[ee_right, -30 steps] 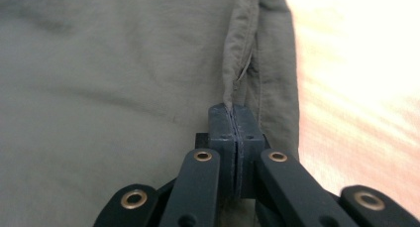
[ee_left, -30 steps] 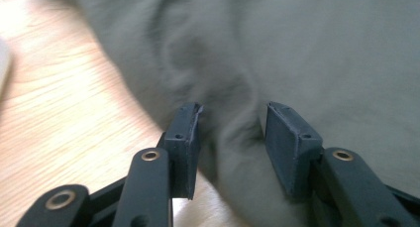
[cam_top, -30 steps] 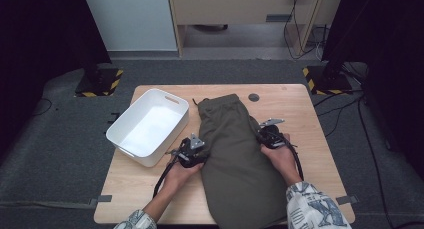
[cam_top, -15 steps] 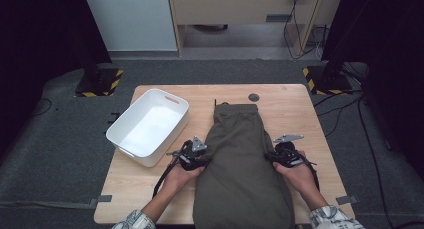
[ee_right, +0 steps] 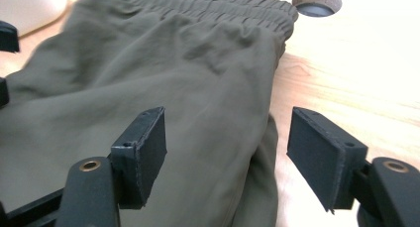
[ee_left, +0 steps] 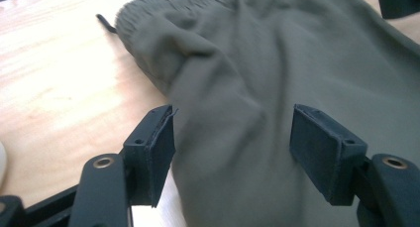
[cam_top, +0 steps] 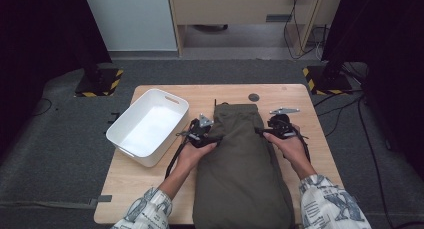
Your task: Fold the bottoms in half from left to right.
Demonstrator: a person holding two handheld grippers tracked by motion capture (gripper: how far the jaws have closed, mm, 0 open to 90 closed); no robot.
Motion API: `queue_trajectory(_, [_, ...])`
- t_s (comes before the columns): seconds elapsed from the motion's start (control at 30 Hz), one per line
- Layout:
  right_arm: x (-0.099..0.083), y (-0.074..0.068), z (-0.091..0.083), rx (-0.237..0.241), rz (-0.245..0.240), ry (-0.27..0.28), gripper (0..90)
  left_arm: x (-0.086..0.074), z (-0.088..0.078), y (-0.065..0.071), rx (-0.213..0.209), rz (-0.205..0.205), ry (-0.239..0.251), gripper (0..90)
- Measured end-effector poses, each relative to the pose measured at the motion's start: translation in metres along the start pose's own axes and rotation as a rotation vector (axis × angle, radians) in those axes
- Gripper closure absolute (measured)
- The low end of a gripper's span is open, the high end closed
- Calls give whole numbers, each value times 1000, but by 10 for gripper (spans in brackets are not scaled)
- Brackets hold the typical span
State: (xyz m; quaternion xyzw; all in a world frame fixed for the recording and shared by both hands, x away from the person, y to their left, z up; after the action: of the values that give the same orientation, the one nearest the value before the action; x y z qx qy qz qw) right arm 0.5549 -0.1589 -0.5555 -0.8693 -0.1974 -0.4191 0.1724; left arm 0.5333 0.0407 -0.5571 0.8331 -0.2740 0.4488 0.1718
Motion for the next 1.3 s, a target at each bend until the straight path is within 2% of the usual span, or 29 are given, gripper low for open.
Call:
queue_trajectory(0.03, [2,3,5,-3,11,0,317,3,3,-1,2,-8,2,337])
queue_trajectory(0.1, [6,9,13,-17,32,12,376,9,9,-3,14,6,13,341])
queue_trajectory(0.17, [10,13,20,-22,44,18,430,14,15,-1,-10,-36,24,343])
queue_trajectory(0.2, [11,16,23,-24,54,22,453,16,18,-2,-3,-29,23,343])
queue_trajectory(0.3, [13,19,32,-18,88,12,460,20,27,-8,19,-32,16,344])
queue_trajectory(0.37, [12,20,39,-28,90,-9,464,20,34,-13,27,-42,13,350])
queue_trajectory(0.43, [10,22,45,-44,82,-32,475,17,41,-18,38,-34,-12,366])
queue_trajectory(0.5, [6,24,52,-63,85,-62,478,13,47,-21,38,-59,-32,404])
queue_trajectory(0.53, [5,25,55,-70,84,-68,481,11,50,-22,32,-61,-40,405])
queue_trajectory(0.6, [3,25,59,-79,78,-73,482,9,54,-27,56,-42,-46,409])
queue_trajectory(0.67, [3,24,63,-90,58,-74,482,5,59,-29,49,-60,-48,416])
queue_trajectory(0.77, [1,22,67,-99,33,-88,468,-1,63,-33,50,-54,-65,407])
queue_trajectory(0.9, [-1,21,68,-96,42,-92,449,-4,65,-35,46,-63,-68,398])
queue_trajectory(1.07, [-3,22,67,-93,21,-81,438,-7,66,-36,36,-81,-70,393])
queue_trajectory(1.17, [-4,21,65,-90,12,-90,429,-8,66,-35,33,-75,-62,391])
queue_trajectory(1.23, [-4,21,65,-88,6,-89,428,-8,66,-35,31,-75,-61,397])
queue_trajectory(1.3, [-5,19,64,-87,0,-99,430,-8,65,-32,20,-69,-69,447])
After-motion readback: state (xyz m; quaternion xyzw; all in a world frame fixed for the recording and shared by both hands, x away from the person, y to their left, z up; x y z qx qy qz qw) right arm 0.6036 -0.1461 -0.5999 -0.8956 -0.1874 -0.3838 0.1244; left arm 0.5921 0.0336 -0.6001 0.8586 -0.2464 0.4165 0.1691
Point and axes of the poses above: each handheld gripper's, and its own axes: z roughly forward along the jaws, x roughly out of its top, y roughly to its right, the point moved 10 cm from there along z, roughly forward along the jaws, and after that the axes turned 5 degrees about y, right-handed, at the moved point
